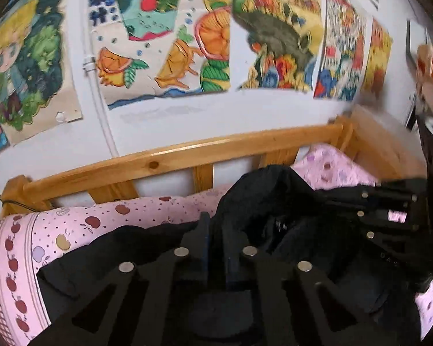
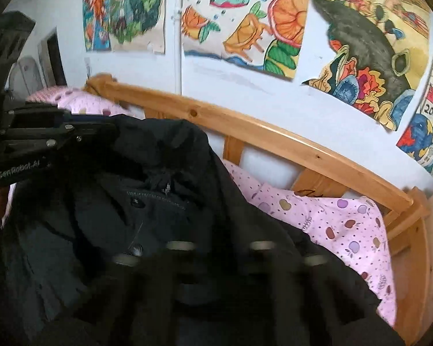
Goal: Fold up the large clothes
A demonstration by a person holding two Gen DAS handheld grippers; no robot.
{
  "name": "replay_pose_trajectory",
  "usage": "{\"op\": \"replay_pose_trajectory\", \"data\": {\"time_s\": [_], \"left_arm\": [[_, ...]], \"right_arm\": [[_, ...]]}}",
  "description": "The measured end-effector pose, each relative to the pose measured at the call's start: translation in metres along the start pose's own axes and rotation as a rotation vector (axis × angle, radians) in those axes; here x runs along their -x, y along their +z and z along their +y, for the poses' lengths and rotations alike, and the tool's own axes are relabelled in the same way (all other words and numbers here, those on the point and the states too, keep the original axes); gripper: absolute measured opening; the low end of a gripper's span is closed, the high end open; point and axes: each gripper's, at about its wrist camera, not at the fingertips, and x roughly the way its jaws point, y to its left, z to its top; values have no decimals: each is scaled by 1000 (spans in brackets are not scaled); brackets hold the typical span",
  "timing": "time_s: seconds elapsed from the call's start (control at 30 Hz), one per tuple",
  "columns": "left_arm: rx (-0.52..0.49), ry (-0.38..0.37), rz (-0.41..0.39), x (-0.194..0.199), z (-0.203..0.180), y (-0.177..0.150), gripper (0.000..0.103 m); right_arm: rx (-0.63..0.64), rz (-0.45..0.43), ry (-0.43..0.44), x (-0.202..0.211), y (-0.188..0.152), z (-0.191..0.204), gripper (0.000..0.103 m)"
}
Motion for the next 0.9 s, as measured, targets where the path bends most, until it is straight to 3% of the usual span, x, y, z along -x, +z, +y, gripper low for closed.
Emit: {"op": "replay_pose_trajectory", "data": {"time_s": [0.17, 0.27, 0.4, 0.57, 0.7, 0.9], "left_arm": [[1, -62, -118, 35, 14, -13, 5], [-97, -74, -151, 54, 12, -34, 5], [-300, -46, -62, 48, -15, -76, 5], [-412, 24, 119, 7, -31, -113, 5], [-367, 25, 219, -24, -27, -120, 5], [-258, -30, 245, -49, -14, -127, 5]], "right_arm": [[-37, -114, 71, 41, -15, -13, 3], [-10, -97, 125, 55, -37, -15, 3], [54, 36, 104, 35, -65, -2, 3], [20, 126, 113, 1, -87, 7, 3], [-30, 155, 108, -26, -104, 8, 3], [-119, 152, 127, -52, -122, -2, 3]]}}
